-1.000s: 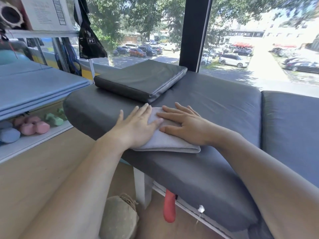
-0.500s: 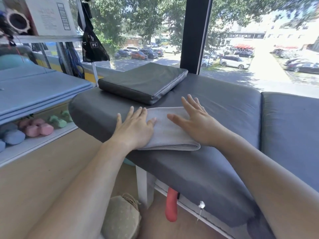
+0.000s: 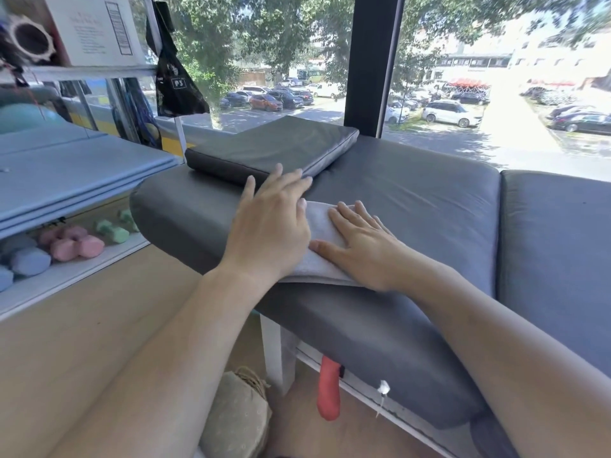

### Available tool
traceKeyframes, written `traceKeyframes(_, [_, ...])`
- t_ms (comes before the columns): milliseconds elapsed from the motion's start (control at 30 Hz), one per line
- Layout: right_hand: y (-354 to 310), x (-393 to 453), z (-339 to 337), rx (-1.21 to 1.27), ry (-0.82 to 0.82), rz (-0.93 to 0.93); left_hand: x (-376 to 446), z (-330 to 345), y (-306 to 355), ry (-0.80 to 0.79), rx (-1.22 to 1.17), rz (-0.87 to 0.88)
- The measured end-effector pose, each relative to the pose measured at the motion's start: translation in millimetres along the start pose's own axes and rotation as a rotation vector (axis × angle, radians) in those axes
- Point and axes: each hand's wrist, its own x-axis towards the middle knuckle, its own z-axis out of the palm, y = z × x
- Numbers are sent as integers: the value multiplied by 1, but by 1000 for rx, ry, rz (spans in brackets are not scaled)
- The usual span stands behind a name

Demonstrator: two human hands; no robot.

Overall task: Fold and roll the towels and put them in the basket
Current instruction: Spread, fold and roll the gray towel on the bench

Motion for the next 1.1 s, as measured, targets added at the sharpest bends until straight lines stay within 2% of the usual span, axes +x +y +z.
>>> traceKeyframes(67, [-1, 0, -1, 34, 4, 1, -2, 8, 5, -103, 13, 5])
traceKeyframes(167, [2, 2, -4, 69, 4, 22, -3, 21, -9, -427, 106, -127])
traceKeyframes(233, [5, 4, -6, 94, 0, 45, -1, 23, -17, -491, 108, -168])
traceKeyframes(367, [10, 5, -8, 120, 73, 83, -2, 20, -16, -509, 140, -163])
traceKeyframes(500, [12, 2, -12, 202, 309, 23, -2, 17, -13, -460, 174, -140])
traceKeyframes(533, [10, 2, -13, 205, 315, -21, -2, 16, -12, -457, 170, -141])
traceKeyframes(600, [5, 3, -9, 134, 219, -96, -1, 15, -10, -479, 162, -154])
traceKeyframes(667, [2, 6, -2, 38, 57, -96, 0, 17, -10, -507, 173, -163])
traceKeyframes(733, [1, 8, 2, 11, -2, -61, 1, 18, -11, -520, 173, -173])
traceKeyframes(1000, [7, 5, -8, 69, 59, 49, -3, 20, -13, -528, 148, -175])
traceKeyframes(1100, [16, 2, -18, 175, 185, 194, -6, 19, -13, -518, 142, -174])
